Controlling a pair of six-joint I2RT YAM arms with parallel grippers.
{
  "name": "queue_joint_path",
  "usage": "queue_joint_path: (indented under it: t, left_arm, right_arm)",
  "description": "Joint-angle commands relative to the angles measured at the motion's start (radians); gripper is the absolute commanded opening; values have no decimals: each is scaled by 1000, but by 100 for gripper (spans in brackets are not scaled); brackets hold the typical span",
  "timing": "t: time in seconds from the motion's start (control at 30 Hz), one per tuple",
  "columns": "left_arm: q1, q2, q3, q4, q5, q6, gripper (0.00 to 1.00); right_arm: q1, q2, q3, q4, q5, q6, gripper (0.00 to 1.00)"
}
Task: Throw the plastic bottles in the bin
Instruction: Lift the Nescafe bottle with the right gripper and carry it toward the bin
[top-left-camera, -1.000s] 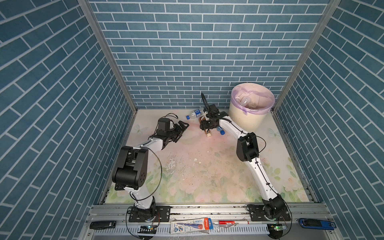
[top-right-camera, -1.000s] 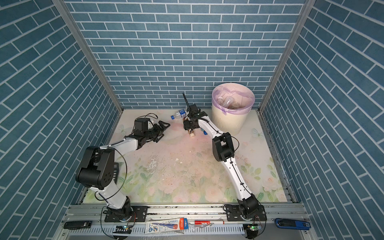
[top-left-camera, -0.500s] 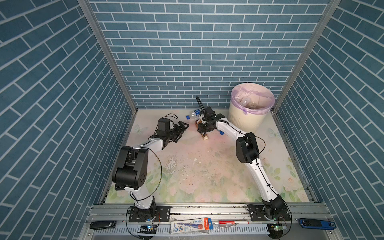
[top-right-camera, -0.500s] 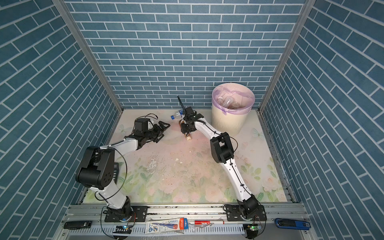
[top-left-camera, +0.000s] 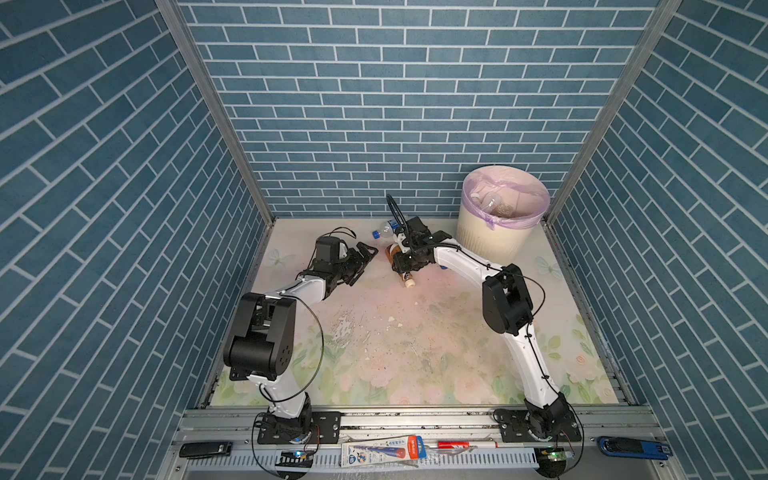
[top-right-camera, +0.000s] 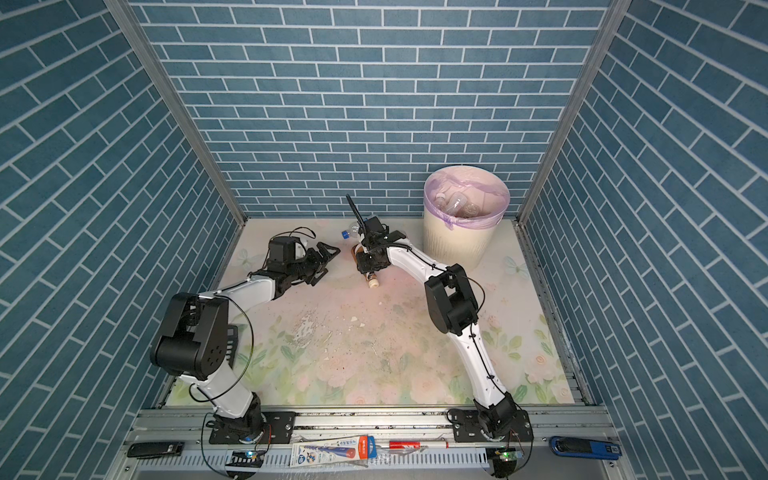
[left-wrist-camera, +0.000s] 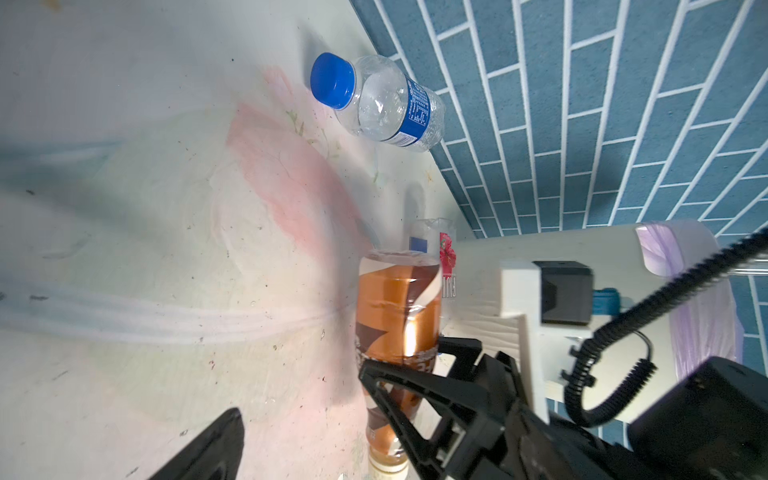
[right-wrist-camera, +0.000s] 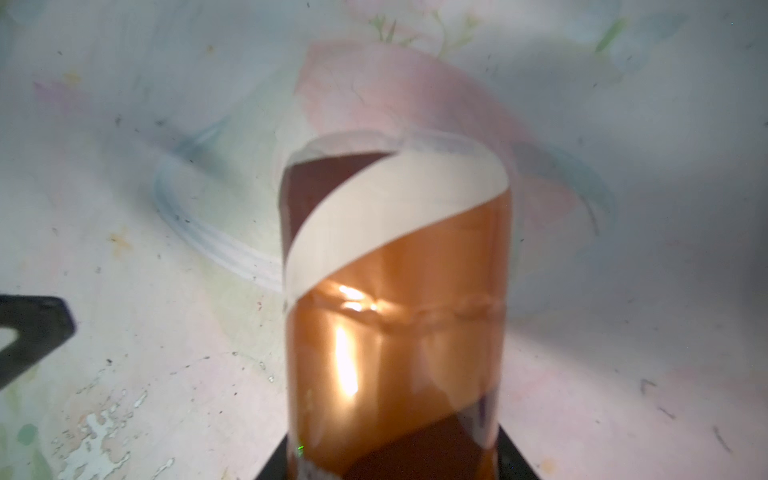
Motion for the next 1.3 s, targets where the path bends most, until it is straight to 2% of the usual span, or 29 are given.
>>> queue_joint_path:
  t: [0.0, 0.27, 0.47, 0.63, 0.9, 1.03, 1.17, 1.27]
  left_arm:
    - [1, -46, 26, 6, 16, 26, 99]
    - [-35, -89, 140, 6, 23, 77, 99]
    - [-127, -39, 342, -34, 24, 132, 99]
    - [-212, 11, 518, -74, 28, 209, 99]
    - [-336, 84, 775, -142, 66, 353, 99]
    - [-369, 100, 812, -120, 79, 370, 99]
    - [-373, 107, 808, -102, 66, 363, 99]
    - [-372, 115, 809, -107, 59, 357, 99]
  right_arm:
    - [-3, -99, 1, -19, 24, -24, 25]
    - [-37, -198, 136, -113, 45, -92, 21]
    - [-88, -276, 269, -173, 111, -141, 21]
    - [-180, -361, 384, -230, 162, -178, 19]
    - [-313, -618, 306, -144, 300, -245, 17]
    - [-341, -732, 228, -52, 398, -291, 16]
    - [-377, -759, 182, 19, 422, -296, 16]
    - [-409, -675, 194, 17, 420, -284, 16]
